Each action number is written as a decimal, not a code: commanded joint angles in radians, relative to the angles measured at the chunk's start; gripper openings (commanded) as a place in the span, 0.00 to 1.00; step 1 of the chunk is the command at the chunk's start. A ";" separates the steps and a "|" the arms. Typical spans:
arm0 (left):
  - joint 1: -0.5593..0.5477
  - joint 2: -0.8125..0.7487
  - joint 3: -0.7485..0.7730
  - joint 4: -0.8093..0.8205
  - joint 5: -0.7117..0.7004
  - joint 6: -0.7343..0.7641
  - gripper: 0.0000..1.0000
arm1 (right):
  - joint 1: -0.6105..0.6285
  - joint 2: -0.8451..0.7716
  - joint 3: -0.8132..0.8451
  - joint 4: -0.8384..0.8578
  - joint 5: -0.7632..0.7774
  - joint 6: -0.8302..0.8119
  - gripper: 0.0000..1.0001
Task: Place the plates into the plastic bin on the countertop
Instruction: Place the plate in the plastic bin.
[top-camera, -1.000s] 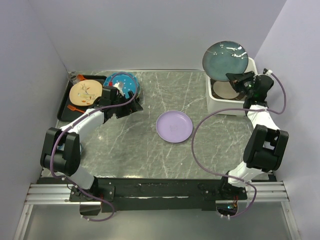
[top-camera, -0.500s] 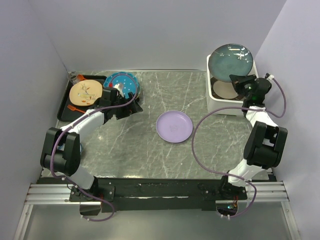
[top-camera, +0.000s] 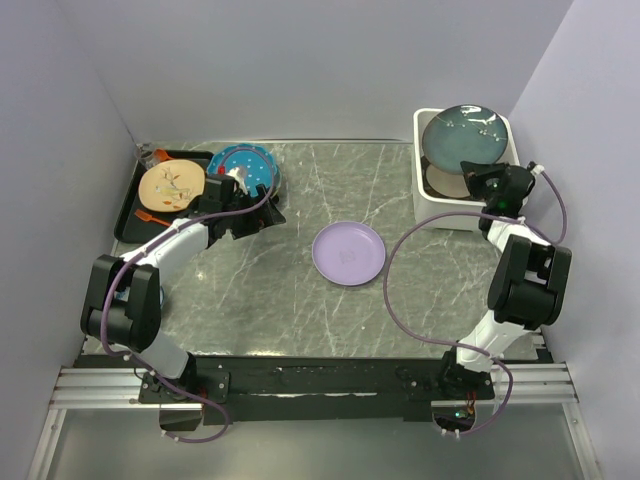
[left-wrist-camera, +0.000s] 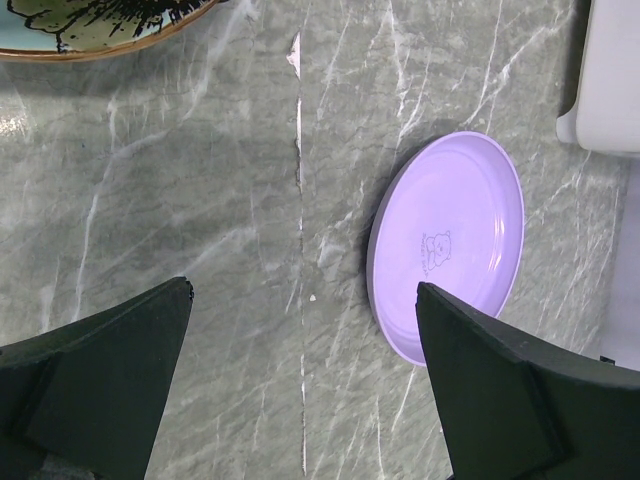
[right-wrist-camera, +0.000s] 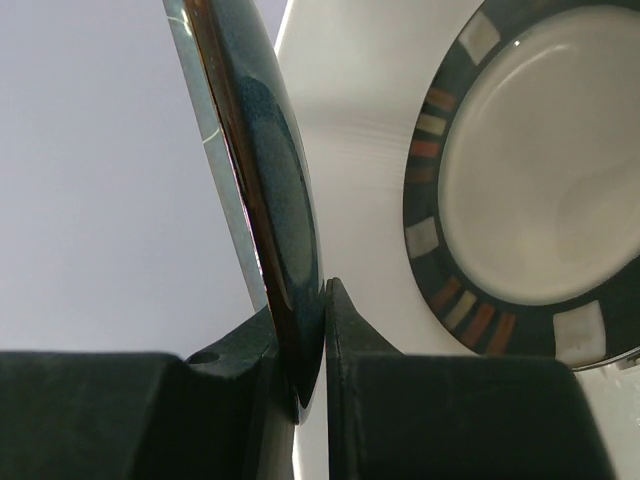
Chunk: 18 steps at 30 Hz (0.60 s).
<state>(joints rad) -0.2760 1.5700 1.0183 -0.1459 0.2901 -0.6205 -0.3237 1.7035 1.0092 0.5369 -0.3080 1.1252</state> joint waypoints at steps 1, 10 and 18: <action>0.000 0.001 0.008 0.017 0.003 0.019 0.99 | -0.006 -0.012 0.039 0.239 0.030 0.008 0.00; 0.000 -0.001 0.008 0.009 0.003 0.022 0.99 | -0.006 0.021 0.058 0.190 0.036 -0.031 0.00; -0.002 0.013 0.011 0.017 0.015 0.018 0.99 | -0.006 0.061 0.111 0.117 0.021 -0.065 0.00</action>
<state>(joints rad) -0.2760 1.5757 1.0183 -0.1471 0.2909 -0.6201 -0.3233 1.7760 1.0176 0.5091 -0.2775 1.0786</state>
